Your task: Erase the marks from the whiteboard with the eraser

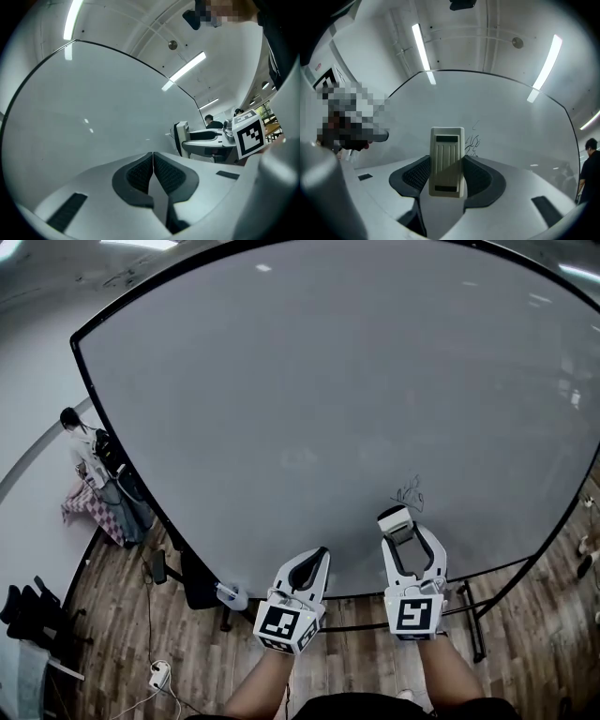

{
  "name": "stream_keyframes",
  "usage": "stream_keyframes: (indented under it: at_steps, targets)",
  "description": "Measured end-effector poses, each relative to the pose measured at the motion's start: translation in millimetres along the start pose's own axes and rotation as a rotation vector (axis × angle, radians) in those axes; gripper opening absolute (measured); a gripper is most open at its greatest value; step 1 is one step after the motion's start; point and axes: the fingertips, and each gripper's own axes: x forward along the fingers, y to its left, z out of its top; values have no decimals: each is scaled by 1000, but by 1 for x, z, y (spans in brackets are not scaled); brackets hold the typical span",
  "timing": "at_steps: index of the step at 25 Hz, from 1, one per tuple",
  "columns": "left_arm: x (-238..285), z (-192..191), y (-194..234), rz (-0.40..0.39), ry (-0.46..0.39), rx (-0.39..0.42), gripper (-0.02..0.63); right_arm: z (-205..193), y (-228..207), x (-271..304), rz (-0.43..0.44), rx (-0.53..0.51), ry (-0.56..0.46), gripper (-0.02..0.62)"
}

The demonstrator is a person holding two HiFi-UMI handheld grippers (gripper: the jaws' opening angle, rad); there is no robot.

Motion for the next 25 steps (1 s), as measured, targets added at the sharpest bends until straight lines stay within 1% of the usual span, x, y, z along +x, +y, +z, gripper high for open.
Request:
stream_keyframes:
  at_steps: [2, 4, 6, 10, 12, 16, 22, 25]
  targets:
    - [3, 1, 2, -22, 3, -2, 21, 4, 2, 6, -13, -4, 21, 244]
    - [6, 3, 4, -38, -2, -4, 21, 6, 5, 13, -26, 13, 39, 244]
    - [7, 4, 7, -46, -6, -10, 21, 5, 9, 22, -18, 33, 56, 244]
    - [8, 3, 4, -66, -1, -54, 21, 7, 10, 35, -5, -21, 74, 244]
    - [8, 1, 1, -73, 1, -54, 21, 7, 10, 37, -8, -43, 79, 247]
    - [10, 1, 3, -50, -8, -50, 21, 4, 10, 38, -16, -52, 69, 249]
    - [11, -1, 4, -16, 0, -52, 21, 7, 9, 38, 31, -9, 48, 245]
    - [12, 0, 1, -9, 0, -55, 21, 7, 5, 37, 28, 18, 44, 245]
